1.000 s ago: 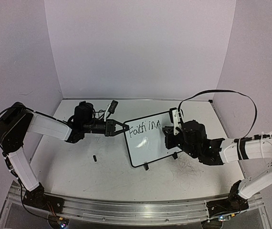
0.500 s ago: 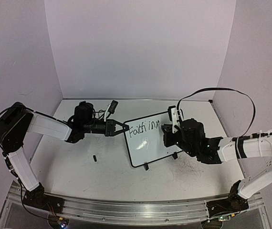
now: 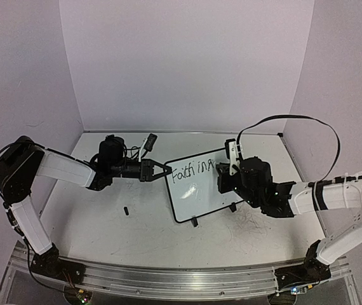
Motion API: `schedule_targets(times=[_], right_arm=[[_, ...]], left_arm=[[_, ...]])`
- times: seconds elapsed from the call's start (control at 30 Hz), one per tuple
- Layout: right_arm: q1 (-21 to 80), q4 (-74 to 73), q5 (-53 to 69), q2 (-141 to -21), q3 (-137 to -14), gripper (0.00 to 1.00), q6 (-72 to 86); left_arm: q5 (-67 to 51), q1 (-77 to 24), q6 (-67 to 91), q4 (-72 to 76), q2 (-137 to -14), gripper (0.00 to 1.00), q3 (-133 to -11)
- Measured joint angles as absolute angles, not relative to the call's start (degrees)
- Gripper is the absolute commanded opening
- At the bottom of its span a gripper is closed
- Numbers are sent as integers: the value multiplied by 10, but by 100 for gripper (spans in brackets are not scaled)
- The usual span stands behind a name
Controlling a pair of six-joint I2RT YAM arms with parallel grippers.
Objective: Write a sentence on the whiteboard
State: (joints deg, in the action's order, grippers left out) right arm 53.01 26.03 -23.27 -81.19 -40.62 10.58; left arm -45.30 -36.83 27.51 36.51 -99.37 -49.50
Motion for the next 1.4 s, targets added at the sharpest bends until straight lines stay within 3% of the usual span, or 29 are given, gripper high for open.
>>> schedule_targets(times=[1.4], right_arm=[[528,243,-214,-787,-364,0,137]], left_arm=[[-453,-368,275,365,-994,0,-495]])
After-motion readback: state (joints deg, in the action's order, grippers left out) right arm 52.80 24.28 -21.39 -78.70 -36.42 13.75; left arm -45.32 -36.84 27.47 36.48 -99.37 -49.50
